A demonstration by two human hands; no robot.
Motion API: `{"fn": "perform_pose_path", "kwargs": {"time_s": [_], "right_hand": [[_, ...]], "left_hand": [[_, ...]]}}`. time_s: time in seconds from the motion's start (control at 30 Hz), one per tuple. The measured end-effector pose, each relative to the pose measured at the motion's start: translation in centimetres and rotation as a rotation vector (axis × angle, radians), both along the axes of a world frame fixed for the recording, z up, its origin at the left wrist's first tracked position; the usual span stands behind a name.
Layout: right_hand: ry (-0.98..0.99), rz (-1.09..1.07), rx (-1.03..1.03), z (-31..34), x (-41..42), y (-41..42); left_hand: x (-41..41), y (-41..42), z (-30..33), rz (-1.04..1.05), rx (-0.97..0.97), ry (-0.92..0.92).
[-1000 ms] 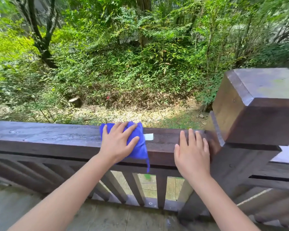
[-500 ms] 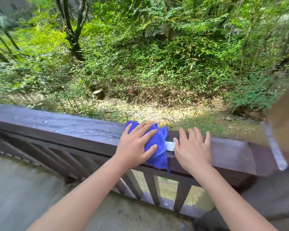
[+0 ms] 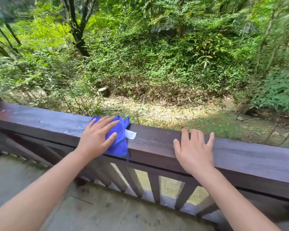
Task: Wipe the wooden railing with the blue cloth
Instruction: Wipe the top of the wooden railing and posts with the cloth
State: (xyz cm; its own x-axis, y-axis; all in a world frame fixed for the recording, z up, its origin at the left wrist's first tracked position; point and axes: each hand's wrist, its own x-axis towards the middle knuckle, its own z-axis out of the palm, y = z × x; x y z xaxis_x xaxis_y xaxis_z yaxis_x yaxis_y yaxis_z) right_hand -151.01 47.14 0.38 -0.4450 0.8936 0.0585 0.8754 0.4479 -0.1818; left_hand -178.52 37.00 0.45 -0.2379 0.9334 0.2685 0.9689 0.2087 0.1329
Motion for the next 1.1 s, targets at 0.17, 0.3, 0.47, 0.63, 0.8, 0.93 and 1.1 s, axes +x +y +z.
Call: {"fn": "perform_pose_path", "kwargs": {"time_s": [0.17, 0.3, 0.47, 0.63, 0.8, 0.93, 1.1], "right_hand": [[0.008, -0.010, -0.019, 0.2, -7.1, -2.0], [0.011, -0.033, 0.016, -0.1, -10.6, -2.9], [-0.009, -0.093, 0.047, -0.3, -11.4, -2.8], [-0.023, -0.063, 0.005, -0.1, -14.2, -3.8], [-0.038, 0.050, 0.004, -0.1, -19.8, -5.1], [-0.009, 0.179, 0.013, -0.2, -24.5, -5.9], [-0.001, 0.239, 0.002, -0.3, -27.2, -5.9]], "left_hand": [[1.4, 1.4, -0.6, 0.229, -0.018, -0.054], [1.9, 1.4, -1.2, 0.046, -0.041, -0.021], [-2.3, 0.0, -0.8, -0.216, -0.001, 0.019], [-7.7, -1.9, -0.4, -0.220, 0.017, 0.042], [-14.0, -3.7, -0.5, -0.177, 0.050, 0.036], [-19.4, -5.3, -0.4, -0.135, 0.000, 0.022], [-24.7, -6.4, 0.4, 0.045, 0.001, -0.032]]}}
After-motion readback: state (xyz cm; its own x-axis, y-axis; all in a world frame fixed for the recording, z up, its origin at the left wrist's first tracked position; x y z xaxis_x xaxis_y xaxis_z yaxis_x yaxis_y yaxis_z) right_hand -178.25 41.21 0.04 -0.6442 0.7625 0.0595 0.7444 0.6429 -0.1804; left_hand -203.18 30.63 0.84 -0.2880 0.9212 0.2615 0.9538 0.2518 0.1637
